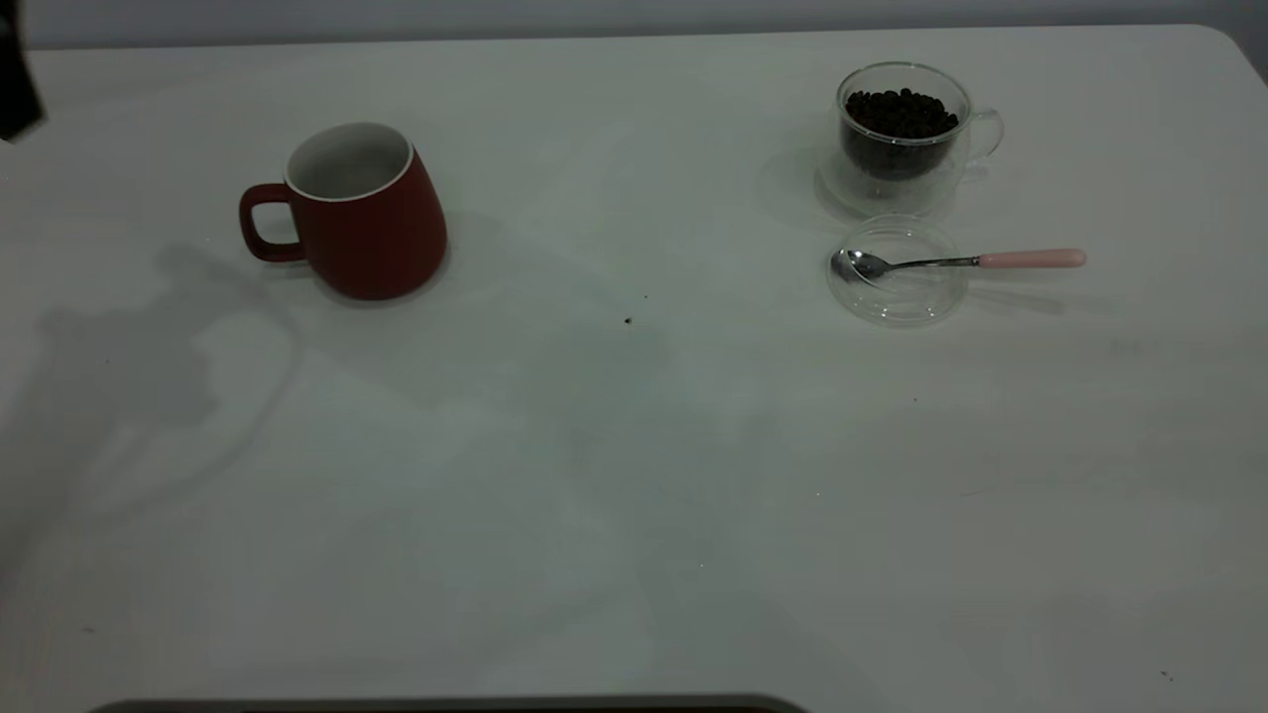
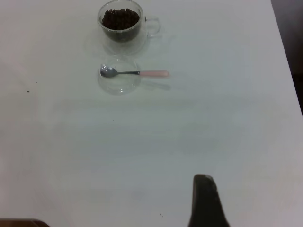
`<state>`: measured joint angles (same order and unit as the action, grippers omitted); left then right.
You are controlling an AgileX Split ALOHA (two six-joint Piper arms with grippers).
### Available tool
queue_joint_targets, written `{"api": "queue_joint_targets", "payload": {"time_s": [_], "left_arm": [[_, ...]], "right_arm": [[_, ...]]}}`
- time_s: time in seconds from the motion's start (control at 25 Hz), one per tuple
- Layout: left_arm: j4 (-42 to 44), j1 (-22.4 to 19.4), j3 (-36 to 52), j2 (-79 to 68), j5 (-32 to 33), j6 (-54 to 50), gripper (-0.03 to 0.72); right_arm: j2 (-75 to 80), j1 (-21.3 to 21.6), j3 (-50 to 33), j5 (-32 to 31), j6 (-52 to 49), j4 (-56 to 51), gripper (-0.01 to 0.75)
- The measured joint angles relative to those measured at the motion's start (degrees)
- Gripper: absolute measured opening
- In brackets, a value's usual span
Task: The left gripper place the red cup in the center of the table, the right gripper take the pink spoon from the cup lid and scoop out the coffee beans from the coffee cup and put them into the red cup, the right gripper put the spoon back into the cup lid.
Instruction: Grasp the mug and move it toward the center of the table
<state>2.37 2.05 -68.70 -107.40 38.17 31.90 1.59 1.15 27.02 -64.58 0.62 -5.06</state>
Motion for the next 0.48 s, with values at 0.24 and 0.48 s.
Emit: {"api": "queue_joint_targets", "payload": {"time_s": [0.24, 0.48], "left_arm": [[-1.3, 0.0, -4.9, -9.2, -7.1, 13.6, 0.493], [-6.7, 0.9, -8.3, -15.0, -9.7, 29.4, 0.493]], "right_arm": [[0.0, 0.0, 0.0, 0.0, 0.0, 0.0, 0.537], [0.0, 0.0, 0.0, 0.0, 0.0, 0.0, 0.537]]}}
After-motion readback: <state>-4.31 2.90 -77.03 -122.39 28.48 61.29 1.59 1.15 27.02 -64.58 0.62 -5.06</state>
